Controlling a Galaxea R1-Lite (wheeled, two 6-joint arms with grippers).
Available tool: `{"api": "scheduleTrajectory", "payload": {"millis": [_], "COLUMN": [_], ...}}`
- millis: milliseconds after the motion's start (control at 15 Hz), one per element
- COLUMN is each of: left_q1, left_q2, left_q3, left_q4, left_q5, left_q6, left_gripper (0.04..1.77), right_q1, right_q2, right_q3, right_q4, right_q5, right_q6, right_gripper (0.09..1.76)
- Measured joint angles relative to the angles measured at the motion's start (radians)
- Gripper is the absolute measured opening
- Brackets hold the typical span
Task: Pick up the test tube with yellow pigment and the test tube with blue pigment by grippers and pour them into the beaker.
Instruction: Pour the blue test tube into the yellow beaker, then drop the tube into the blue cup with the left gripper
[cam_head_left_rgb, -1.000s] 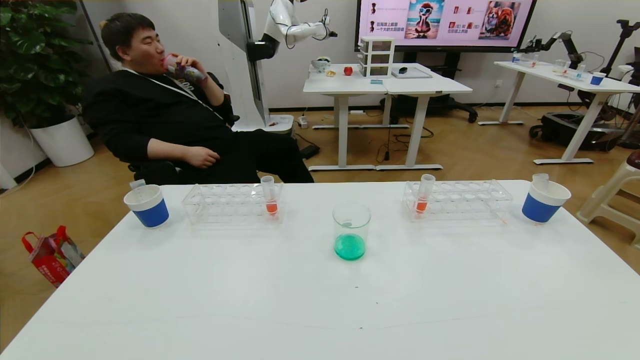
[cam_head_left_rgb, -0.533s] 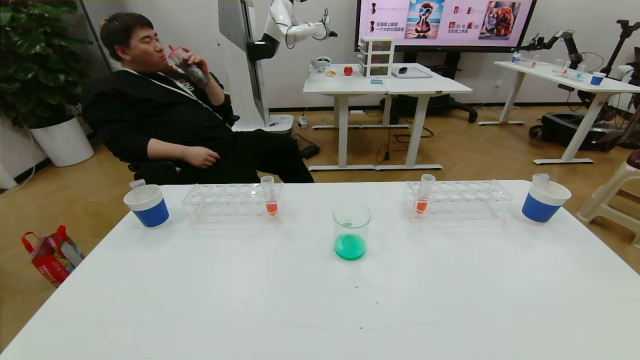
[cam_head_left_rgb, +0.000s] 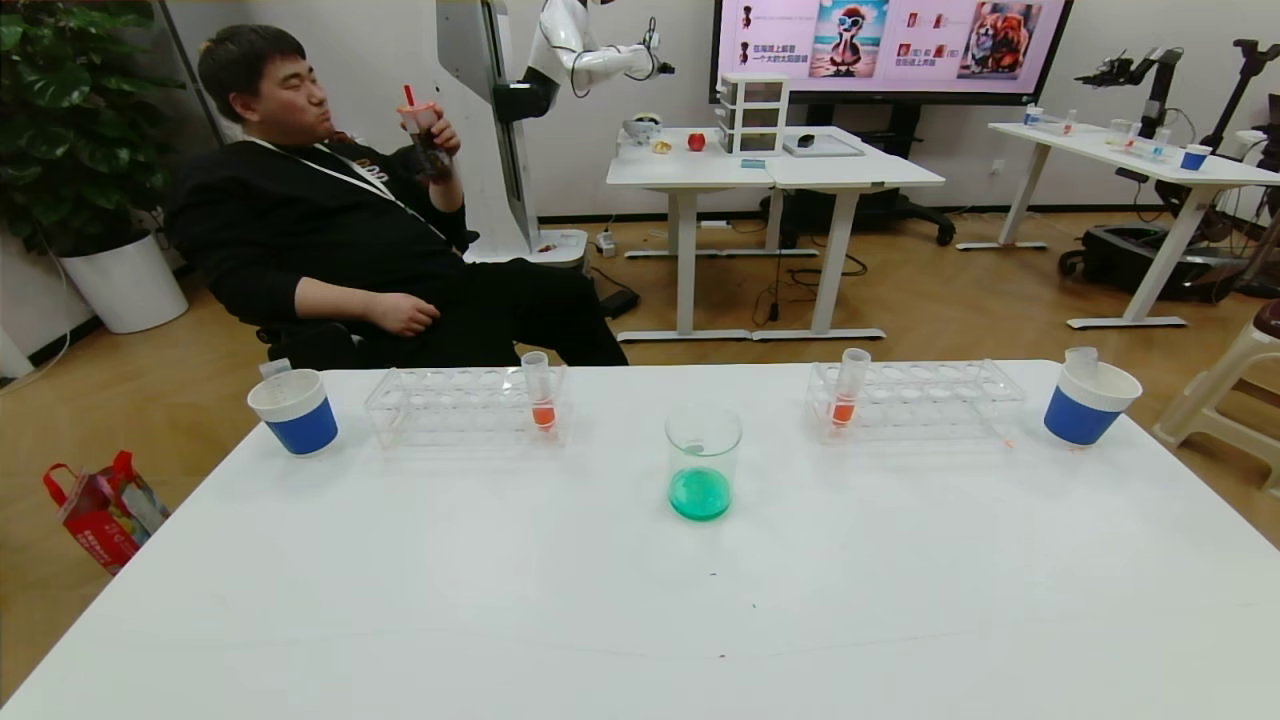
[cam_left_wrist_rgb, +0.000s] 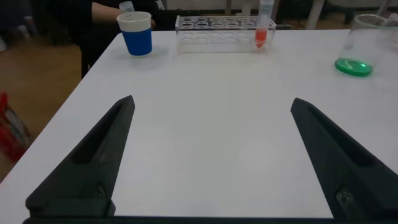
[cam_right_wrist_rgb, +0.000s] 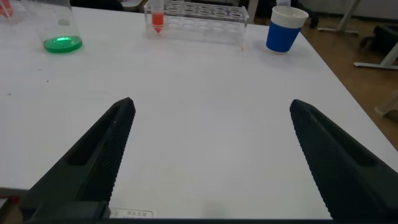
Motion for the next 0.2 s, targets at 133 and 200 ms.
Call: {"api": "scheduleTrajectory", "payload": {"millis": [133, 200], "left_q1": [0.001, 0.001], "left_q2": [0.001, 0.001], "left_q3": [0.006, 0.007], "left_q4": [0.019, 0.023], "left_q5": [0.014, 0.014], "left_q6": [0.023, 0.026], "left_gripper": [1.75, 1.75], "right_q1": [0.000, 0.000], "right_q2": [0.000, 0.000], "right_q3": [0.000, 0.000], "right_q4": [0.001, 0.001], "right_q5": [0.000, 0.000], "right_q6": [0.000, 0.000], "right_gripper": [1.74, 1.74]}}
